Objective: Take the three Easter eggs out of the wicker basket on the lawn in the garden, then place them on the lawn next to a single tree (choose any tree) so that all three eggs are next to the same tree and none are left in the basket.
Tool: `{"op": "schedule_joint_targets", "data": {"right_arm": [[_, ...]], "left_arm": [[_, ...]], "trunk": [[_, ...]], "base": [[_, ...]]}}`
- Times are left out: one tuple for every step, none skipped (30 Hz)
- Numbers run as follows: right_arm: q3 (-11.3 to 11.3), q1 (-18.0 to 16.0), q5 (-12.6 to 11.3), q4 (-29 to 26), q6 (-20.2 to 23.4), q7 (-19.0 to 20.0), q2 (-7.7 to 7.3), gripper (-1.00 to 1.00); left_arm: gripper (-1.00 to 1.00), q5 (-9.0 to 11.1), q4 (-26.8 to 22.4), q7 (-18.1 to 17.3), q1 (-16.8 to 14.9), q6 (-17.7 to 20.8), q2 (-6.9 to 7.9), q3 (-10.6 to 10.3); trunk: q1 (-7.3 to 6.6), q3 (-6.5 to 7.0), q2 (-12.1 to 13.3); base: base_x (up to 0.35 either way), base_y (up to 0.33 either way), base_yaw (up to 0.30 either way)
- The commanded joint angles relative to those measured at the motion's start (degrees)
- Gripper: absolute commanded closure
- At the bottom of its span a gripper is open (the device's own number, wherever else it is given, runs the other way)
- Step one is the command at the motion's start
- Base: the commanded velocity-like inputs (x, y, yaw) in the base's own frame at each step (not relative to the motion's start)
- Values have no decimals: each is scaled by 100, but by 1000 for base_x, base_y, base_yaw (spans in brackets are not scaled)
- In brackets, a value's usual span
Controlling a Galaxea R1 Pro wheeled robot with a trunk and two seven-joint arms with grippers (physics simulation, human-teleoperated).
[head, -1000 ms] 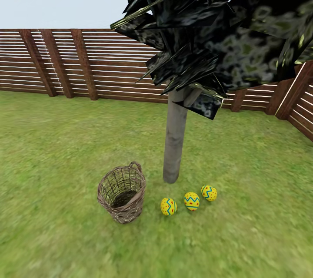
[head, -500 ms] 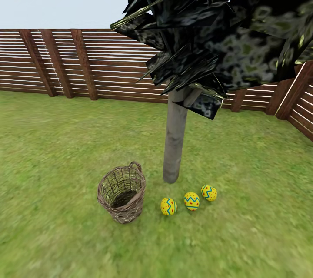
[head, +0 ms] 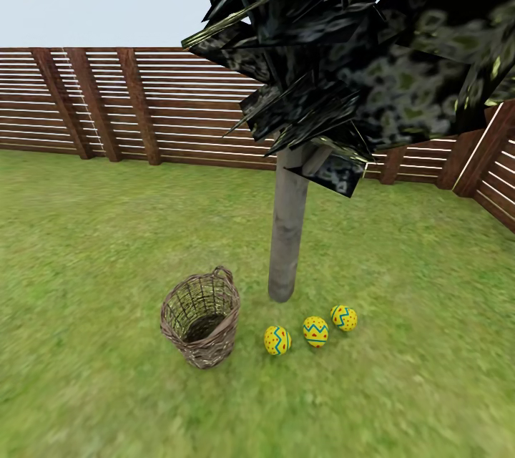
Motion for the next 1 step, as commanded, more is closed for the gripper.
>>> {"op": "schedule_joint_targets", "data": {"right_arm": [[-42,-7,31,22,-30,-7,-6,-100]], "left_arm": [[-100,32,-3,-11,0,20,3,-34]], "trunk": [[0,-5,-3]], "base": [[0,0,0]]}}
